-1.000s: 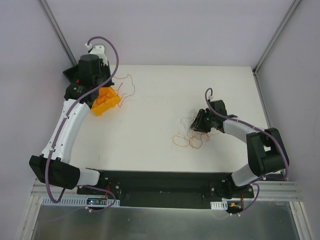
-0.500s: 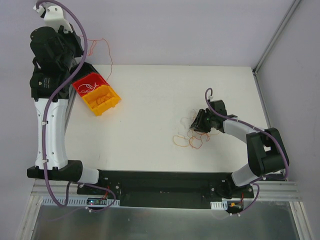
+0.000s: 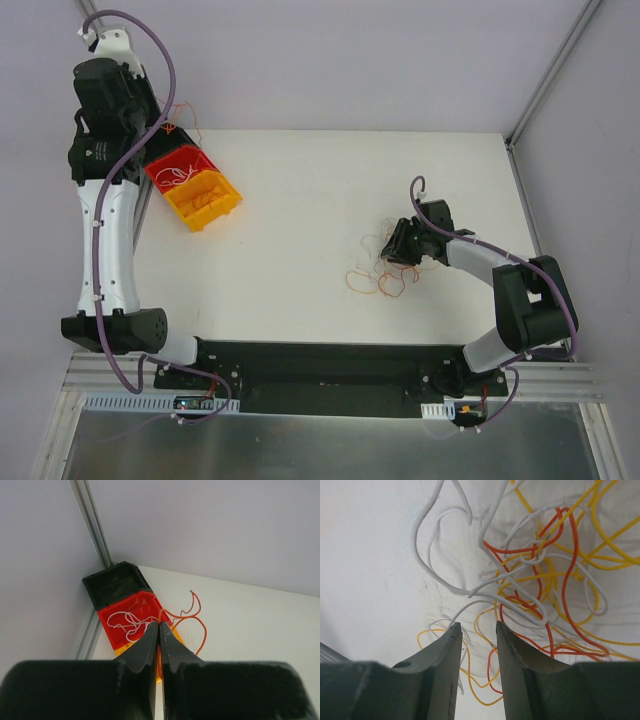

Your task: Untangle the cables

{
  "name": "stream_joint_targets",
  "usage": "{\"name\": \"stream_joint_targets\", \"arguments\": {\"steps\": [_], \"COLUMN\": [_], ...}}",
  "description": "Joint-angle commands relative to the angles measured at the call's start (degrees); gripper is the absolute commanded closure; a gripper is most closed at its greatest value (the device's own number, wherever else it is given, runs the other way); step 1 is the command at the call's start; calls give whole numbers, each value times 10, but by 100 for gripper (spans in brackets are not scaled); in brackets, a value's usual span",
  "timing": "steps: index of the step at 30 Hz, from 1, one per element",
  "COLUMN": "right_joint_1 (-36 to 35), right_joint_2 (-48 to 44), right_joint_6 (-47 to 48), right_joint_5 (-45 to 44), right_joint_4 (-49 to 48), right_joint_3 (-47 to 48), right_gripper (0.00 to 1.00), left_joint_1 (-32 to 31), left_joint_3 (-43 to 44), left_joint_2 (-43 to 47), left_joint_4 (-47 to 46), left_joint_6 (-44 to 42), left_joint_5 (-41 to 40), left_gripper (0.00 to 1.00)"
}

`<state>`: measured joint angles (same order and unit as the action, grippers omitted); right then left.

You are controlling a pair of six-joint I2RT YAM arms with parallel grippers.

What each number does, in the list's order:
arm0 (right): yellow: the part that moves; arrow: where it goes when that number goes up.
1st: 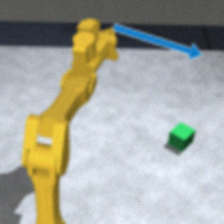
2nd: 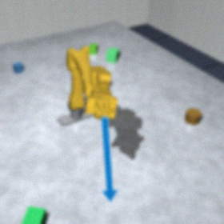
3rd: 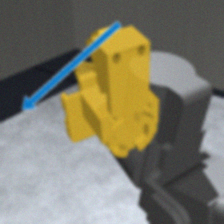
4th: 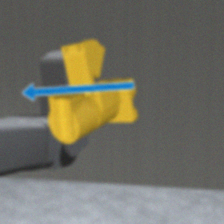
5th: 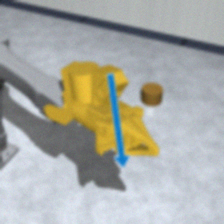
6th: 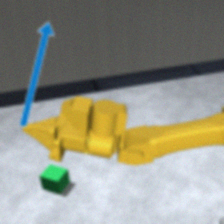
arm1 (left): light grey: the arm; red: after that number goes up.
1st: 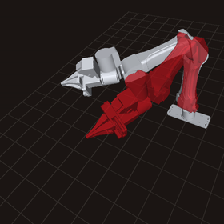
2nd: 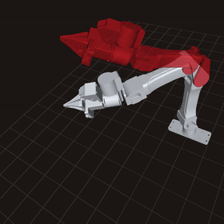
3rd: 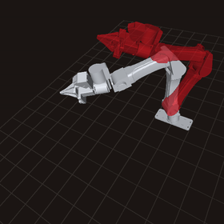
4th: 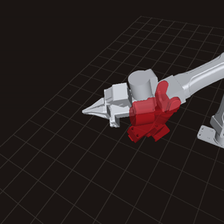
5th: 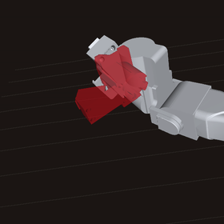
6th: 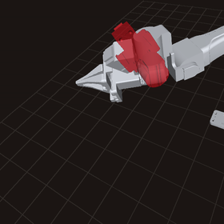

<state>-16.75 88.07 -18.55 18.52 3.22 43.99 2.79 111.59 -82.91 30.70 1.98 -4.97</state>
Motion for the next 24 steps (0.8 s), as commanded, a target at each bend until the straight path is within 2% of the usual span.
{"name": "stream_joint_targets", "arguments": {"steps": [1,12,18,24], "right_joint_1": [1,0,0,0], "right_joint_2": [-8,-8,-8,-8], "right_joint_6": [9,9,9,10], "right_joint_5": [9,10,11,11], "right_joint_4": [-7,-6,-6,-6], "right_joint_3": [6,7,7,7], "right_gripper": [63,63,63,63], "left_joint_1": [20,25,25,25], "left_joint_3": [-49,-230,-269,-298], "left_joint_2": [-4,16,-60,-117], "left_joint_4": [-26,-59,-72,-129], "left_joint_6": [6,64,70,51], "left_joint_5": [5,-34,-41,-62], "left_gripper": [100,100,100,100]}}
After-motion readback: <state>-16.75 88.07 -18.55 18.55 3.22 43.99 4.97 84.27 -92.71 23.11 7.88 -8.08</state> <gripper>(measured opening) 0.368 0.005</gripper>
